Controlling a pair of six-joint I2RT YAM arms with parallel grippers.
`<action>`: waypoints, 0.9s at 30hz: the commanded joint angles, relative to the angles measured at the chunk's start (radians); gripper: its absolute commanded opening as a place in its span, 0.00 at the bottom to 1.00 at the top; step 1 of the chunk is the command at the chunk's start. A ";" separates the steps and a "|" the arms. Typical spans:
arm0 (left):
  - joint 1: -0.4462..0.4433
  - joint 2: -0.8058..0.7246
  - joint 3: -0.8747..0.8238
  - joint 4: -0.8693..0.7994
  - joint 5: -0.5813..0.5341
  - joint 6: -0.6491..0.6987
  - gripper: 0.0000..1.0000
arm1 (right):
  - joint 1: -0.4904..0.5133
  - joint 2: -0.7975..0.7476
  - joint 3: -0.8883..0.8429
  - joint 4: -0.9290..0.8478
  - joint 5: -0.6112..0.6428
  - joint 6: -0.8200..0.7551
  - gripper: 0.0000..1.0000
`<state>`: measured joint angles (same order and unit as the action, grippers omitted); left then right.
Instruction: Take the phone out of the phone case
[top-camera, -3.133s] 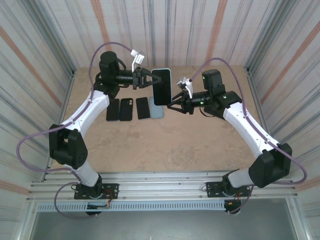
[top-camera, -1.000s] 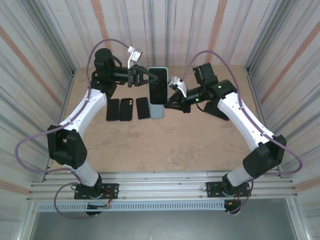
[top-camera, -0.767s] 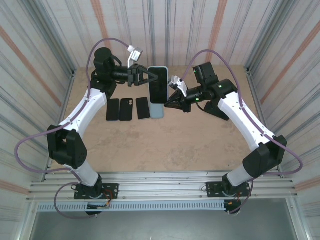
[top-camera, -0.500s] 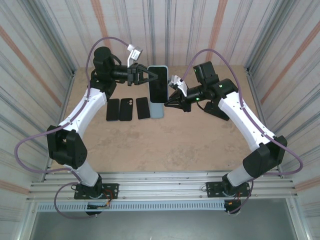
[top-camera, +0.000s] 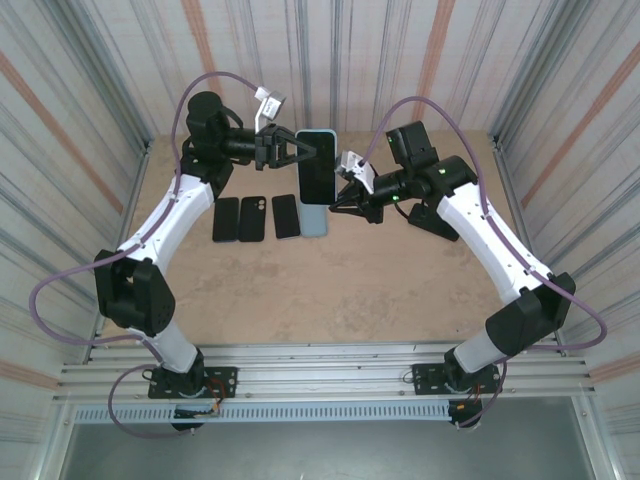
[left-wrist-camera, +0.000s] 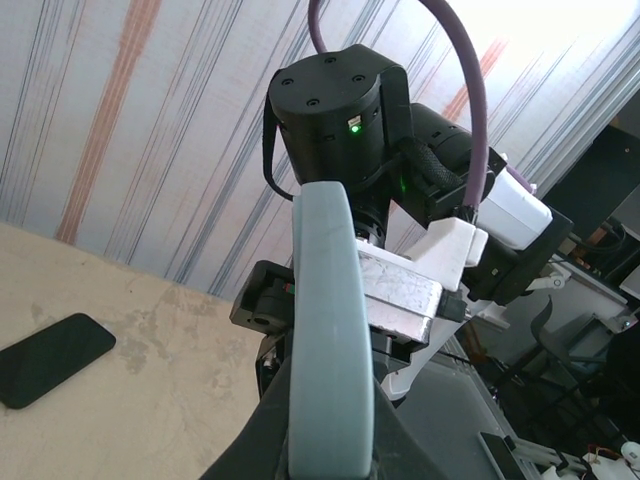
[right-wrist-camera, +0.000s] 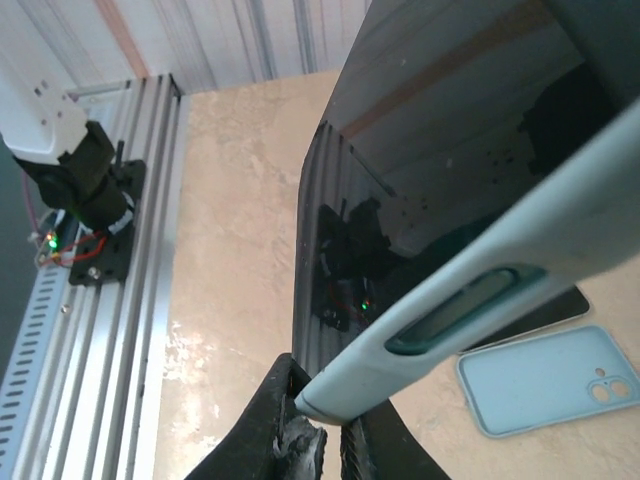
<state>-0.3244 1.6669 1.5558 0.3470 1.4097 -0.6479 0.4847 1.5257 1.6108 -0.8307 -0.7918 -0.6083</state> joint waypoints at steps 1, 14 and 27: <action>-0.064 0.000 0.021 -0.082 0.087 -0.122 0.00 | 0.015 0.013 0.052 0.113 0.153 -0.069 0.13; -0.063 -0.002 0.023 -0.079 0.062 -0.116 0.00 | -0.004 -0.031 -0.036 0.314 0.011 0.165 0.17; -0.046 0.005 0.014 -0.027 -0.108 -0.195 0.00 | -0.047 -0.095 -0.230 0.675 -0.178 0.589 0.33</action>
<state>-0.3546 1.6730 1.5581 0.2848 1.3754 -0.7750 0.4377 1.4616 1.4090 -0.3363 -0.8989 -0.1871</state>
